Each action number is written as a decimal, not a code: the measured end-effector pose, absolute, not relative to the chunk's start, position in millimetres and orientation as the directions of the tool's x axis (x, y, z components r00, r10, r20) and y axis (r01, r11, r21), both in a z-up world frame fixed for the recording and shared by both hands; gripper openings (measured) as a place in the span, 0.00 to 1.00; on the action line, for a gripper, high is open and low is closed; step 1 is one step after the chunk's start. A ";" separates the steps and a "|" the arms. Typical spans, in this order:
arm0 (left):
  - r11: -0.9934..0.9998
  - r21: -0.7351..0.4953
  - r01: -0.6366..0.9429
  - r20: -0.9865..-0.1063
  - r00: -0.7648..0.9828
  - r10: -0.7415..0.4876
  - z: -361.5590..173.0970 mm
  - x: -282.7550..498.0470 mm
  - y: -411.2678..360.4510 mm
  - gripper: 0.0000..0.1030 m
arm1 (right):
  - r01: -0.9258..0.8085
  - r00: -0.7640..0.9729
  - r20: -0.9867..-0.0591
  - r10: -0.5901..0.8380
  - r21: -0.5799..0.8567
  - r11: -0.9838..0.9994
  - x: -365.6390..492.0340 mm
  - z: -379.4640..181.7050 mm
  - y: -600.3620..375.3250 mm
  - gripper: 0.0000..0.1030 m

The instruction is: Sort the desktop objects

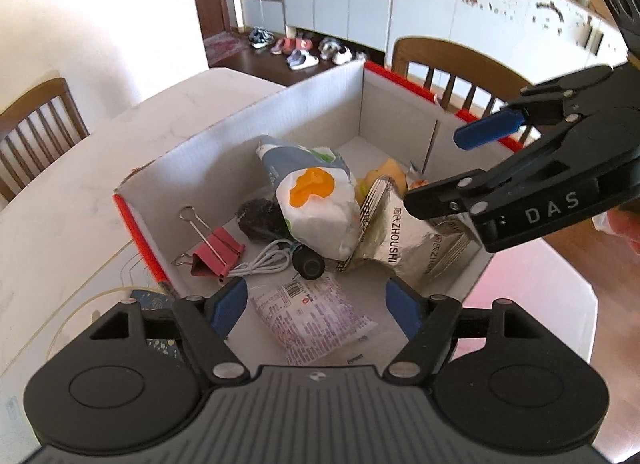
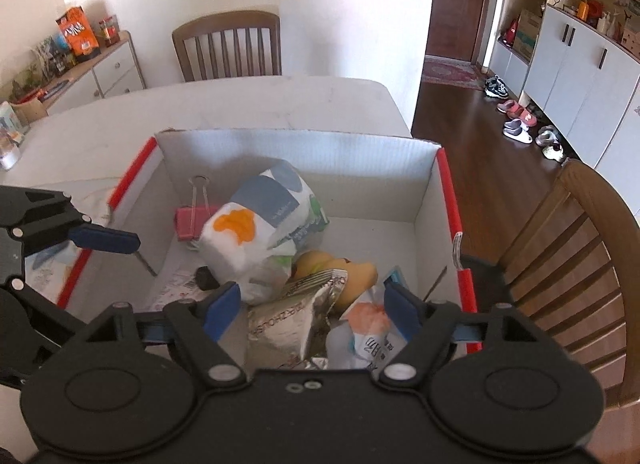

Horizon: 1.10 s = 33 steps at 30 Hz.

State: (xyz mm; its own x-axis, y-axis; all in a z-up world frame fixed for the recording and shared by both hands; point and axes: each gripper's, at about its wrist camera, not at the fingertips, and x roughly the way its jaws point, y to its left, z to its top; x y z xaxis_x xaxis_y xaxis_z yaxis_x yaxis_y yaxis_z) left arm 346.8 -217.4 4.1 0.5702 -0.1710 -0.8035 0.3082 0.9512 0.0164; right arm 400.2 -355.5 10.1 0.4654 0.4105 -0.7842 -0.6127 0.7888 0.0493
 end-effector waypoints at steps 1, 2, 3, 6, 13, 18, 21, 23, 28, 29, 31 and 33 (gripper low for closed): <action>0.954 0.009 0.299 -0.795 0.580 -0.175 6.3 344.5 -214.1 0.74 | -0.613 0.467 -0.780 0.416 0.053 0.788 396.9 12.1 -356.4 0.77; 0.957 0.003 0.291 -0.787 0.591 -0.177 9.7 339.5 -212.2 0.74 | -0.614 0.467 -0.775 0.425 0.061 0.787 393.8 15.1 -357.5 0.77; 0.959 -0.002 0.282 -0.778 0.602 -0.179 12.6 335.9 -211.1 0.74 | -0.614 0.468 -0.772 0.431 0.067 0.787 391.7 17.2 -358.2 0.77; 0.966 -0.016 0.257 -0.753 0.633 -0.180 20.0 326.1 -206.8 0.74 | -0.617 0.469 -0.758 0.453 0.085 0.782 383.0 24.8 -360.4 0.77; 0.985 -0.025 0.173 -0.699 0.701 -0.141 33.0 306.2 -194.2 0.74 | -0.618 0.485 -0.723 0.492 0.115 0.778 360.3 39.1 -361.0 0.77; 0.991 -0.003 0.130 -0.688 0.720 -0.096 39.6 295.1 -182.6 0.74 | -0.607 0.506 -0.700 0.504 0.126 0.784 344.0 44.1 -359.0 0.77; 0.993 -0.002 0.115 -0.682 0.726 -0.086 41.3 289.8 -174.3 0.74 | -0.595 0.525 -0.688 0.501 0.123 0.794 333.4 44.5 -356.1 0.79; 0.993 -0.012 0.114 -0.683 0.724 -0.092 41.2 286.8 -168.6 0.78 | -0.583 0.534 -0.682 0.500 0.131 0.802 327.5 43.3 -353.9 0.81; 0.991 -0.021 0.133 -0.685 0.720 -0.111 40.5 278.8 -161.0 0.82 | -0.554 0.556 -0.674 0.486 0.136 0.821 314.9 41.3 -349.8 0.83; 0.990 -0.024 0.137 -0.687 0.717 -0.116 40.3 277.4 -159.5 0.82 | -0.545 0.561 -0.673 0.482 0.138 0.827 311.9 41.1 -349.3 0.84; 0.989 -0.029 0.142 -0.687 0.716 -0.123 39.4 274.3 -156.4 0.83 | -0.536 0.568 -0.672 0.476 0.137 0.833 307.6 40.2 -348.1 0.84; 0.989 -0.035 0.144 -0.689 0.713 -0.128 38.5 272.2 -153.2 0.93 | -0.522 0.580 -0.669 0.464 0.133 0.843 302.1 39.5 -347.3 0.88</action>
